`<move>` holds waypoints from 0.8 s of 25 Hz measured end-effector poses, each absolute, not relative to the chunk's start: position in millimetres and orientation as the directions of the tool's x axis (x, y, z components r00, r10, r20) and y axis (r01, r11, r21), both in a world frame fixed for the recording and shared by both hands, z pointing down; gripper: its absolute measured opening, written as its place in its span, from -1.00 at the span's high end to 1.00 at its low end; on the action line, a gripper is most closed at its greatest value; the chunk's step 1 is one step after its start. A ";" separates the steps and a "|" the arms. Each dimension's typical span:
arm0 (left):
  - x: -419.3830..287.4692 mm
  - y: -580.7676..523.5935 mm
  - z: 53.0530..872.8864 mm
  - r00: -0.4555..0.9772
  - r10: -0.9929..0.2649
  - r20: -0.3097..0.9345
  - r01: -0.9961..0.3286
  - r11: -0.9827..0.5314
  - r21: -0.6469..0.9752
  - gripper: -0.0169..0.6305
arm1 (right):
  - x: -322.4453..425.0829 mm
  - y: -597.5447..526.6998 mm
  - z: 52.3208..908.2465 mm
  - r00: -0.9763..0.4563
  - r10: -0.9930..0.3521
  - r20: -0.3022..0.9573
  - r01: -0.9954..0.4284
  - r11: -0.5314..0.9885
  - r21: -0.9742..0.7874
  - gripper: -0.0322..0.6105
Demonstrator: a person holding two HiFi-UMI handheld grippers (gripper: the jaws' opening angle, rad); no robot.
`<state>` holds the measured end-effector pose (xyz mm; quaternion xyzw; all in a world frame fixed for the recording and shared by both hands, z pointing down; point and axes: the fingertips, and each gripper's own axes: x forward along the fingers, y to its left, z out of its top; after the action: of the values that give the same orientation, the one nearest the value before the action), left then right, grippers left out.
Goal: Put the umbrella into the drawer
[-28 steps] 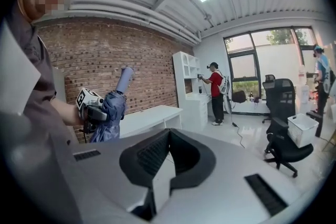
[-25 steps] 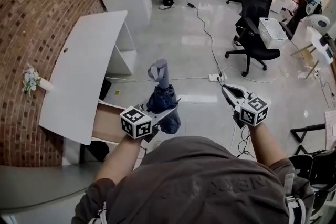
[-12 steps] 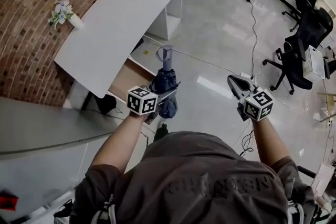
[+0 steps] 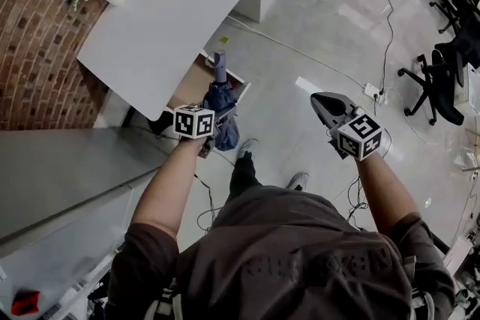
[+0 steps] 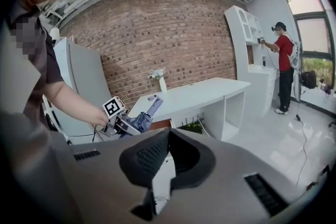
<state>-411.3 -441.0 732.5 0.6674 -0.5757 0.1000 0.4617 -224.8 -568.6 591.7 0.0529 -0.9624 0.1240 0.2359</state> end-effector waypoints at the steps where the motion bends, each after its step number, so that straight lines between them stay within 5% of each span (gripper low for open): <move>1: -419.4 -437.8 744.5 0.316 -0.659 0.682 -0.859 0.106 0.500 0.15 | -232.6 -565.8 600.2 -0.879 -0.034 0.476 -0.157 0.963 -0.221 0.92; 20: -520.8 -415.9 903.4 0.224 -0.428 0.875 -0.865 0.326 0.381 0.15 | -293.8 -542.9 712.6 -0.833 0.045 0.552 -0.162 0.933 -0.321 0.92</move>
<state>-520.8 -415.9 903.4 0.5466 -0.5916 0.1952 0.5595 -293.8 -542.9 712.6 0.0313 -0.9402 0.1801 0.2874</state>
